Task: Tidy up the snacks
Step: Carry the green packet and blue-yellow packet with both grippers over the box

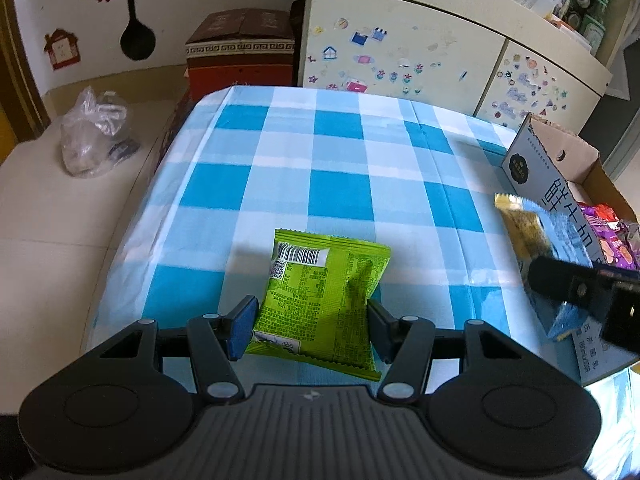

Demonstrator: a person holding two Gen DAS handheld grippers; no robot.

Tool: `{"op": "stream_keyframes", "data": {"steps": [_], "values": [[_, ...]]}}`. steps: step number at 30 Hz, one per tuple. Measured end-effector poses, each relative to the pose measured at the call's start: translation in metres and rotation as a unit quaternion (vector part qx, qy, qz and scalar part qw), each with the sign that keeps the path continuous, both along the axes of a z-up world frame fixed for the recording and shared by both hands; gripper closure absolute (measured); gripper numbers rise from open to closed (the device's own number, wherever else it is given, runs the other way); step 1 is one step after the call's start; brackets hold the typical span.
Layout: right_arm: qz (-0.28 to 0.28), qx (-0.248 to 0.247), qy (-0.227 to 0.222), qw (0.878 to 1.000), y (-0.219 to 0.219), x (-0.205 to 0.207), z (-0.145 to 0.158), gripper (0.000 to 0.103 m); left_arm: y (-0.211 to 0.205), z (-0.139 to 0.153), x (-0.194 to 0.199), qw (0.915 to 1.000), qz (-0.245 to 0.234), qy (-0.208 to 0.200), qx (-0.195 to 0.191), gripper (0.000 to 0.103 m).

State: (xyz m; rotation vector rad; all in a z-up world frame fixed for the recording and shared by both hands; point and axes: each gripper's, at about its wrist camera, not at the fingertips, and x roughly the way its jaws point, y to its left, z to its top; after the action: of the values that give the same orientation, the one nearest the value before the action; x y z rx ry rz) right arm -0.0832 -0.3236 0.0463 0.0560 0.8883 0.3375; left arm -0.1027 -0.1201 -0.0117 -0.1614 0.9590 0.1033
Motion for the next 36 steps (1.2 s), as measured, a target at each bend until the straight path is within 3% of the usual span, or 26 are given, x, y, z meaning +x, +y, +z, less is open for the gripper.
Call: {"op": "stream_keyframes", "data": {"steps": [10, 19, 30, 36], "values": [[-0.007, 0.032, -0.016, 0.999, -0.017, -0.006, 0.015, 0.052, -0.003, 0.002, -0.020, 0.9997, 0.022, -0.003, -0.010, 0.040], [-0.024, 0.053, -0.031, 0.998, -0.049, -0.012, 0.027, 0.052, -0.032, 0.014, -0.027, 0.9998, 0.017, -0.008, -0.009, 0.040], [-0.072, 0.099, -0.042, 0.992, -0.104, -0.018, 0.040, 0.052, -0.088, 0.041, -0.017, 0.9992, -0.023, -0.029, -0.016, 0.040], [-0.139, 0.117, -0.049, 0.982, -0.148, -0.018, 0.046, 0.052, -0.126, 0.055, -0.003, 0.9974, -0.052, -0.040, -0.029, 0.040]]}}
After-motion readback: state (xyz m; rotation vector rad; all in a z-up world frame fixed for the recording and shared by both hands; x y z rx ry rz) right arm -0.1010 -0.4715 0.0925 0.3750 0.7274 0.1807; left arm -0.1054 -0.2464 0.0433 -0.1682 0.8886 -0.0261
